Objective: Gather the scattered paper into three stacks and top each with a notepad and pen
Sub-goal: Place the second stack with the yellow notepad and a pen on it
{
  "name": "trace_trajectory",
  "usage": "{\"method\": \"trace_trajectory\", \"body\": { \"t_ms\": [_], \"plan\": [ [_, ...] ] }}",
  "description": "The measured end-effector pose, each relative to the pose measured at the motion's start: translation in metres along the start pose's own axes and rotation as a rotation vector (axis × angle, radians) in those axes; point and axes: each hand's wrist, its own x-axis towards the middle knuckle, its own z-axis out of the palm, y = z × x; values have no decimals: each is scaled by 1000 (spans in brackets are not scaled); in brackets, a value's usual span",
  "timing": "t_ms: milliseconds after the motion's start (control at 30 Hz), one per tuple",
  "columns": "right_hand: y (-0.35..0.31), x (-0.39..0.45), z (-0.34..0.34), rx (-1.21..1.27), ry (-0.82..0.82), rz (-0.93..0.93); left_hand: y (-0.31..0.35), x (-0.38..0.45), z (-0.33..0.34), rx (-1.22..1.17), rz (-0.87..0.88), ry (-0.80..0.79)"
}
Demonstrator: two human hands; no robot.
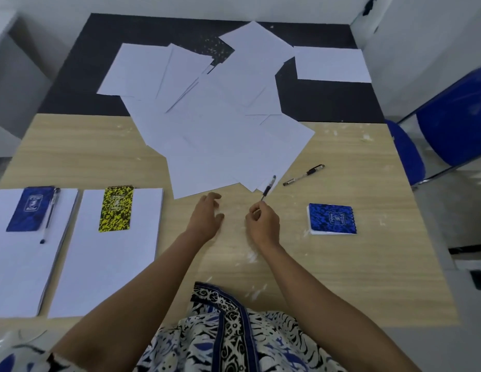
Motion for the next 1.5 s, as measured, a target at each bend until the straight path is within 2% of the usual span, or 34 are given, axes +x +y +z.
{"method": "trace_trajectory", "body": {
  "t_ms": [100, 267, 400, 567, 700, 833, 1000, 1267, 1400, 1500],
  "plan": [
    [-13, -14, 21, 24, -108, -53, -14, -10, -16, -127, -62, 53],
    [-49, -35, 57, -3, -255, -161, -48, -22, -51, -158, -48, 170],
    [-79, -50, 89, -31, -383, -241, -71, -26, -80, -266, -157, 228],
    [-109, -64, 118, -19, -499, -281, -97, -26, -99, -262, -291, 146],
    [-122, -69, 138, -23, -560, -256, -116, -28, -110, -299, -349, 154],
    [-121, -71, 147, -13, -615, -187, -129, -25, -118, -206, -379, 135],
    [-103, -65, 139, -140, -673, -61, -136, -23, -121, -37, -475, 168],
    [-96, -66, 132, -184, -704, -105, -135, -28, -111, 152, -491, 286],
    [-94, -66, 131, -191, -724, -99, -145, -28, -113, 197, -477, 418],
    [-95, -66, 131, -185, -757, -111, -154, -28, -119, 216, -473, 379]
  ]
}}
